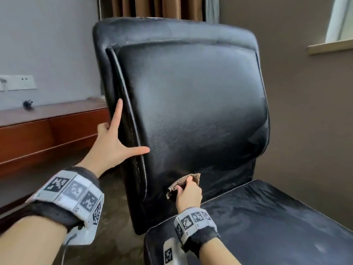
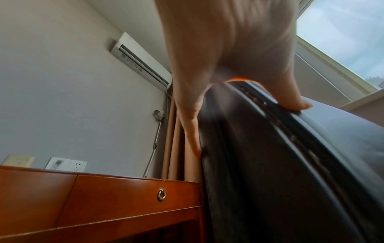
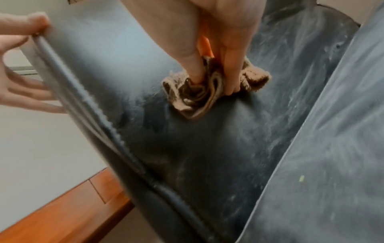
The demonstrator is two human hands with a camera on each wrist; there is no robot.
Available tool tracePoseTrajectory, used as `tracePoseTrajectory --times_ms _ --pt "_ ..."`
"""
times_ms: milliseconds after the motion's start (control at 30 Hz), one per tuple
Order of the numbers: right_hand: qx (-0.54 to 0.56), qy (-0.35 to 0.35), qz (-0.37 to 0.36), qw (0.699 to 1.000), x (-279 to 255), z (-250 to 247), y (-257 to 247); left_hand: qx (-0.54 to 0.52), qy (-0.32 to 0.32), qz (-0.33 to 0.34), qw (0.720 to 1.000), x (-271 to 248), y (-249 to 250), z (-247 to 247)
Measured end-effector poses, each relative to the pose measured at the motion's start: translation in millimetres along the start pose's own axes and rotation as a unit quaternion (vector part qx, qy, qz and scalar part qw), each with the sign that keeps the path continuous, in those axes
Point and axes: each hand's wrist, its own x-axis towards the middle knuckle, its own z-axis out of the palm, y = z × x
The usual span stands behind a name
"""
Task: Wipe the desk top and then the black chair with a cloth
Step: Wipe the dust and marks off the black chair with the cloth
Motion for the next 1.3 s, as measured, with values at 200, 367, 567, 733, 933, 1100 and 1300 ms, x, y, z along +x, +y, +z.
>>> tracePoseTrajectory --times_ms 200,367,567,733,933,1100,1300 --pt "0.125 0.075 0.114 0.983 47.0 -65.7 35.1 -0.04 0.005 0.016 0.999 5.9 -4.8 3.2" --pt "0.155 0.122 0.021 0.98 48.5 -64.6 12.7 -0.077 0.014 -0.008 0.997 8.9 -9.0 14.6" --pt "0.165 0.106 0.054 0.979 43.7 -19.6 16.7 -0.095 0.046 -0.008 0.994 6.4 -10.7 19.0" --pt "0.118 0.033 0.088 0.989 38.0 -3.4 29.8 0.099 0.132 0.076 0.983 -7.4 8.3 12.1" --pt "0.184 0.126 0.037 0.974 55.5 -71.6 32.7 0.414 0.046 0.303 0.857 -21.6 54.4 53.2" --pt "0.111 0.122 0.028 0.986 72.2 -57.0 48.4 0.56 -0.068 0.204 0.8 -17.5 31.8 81.4" --pt "0.089 0.061 0.139 0.984 90.6 -29.5 69.2 0.586 -0.07 0.178 0.788 -13.6 29.4 83.5"
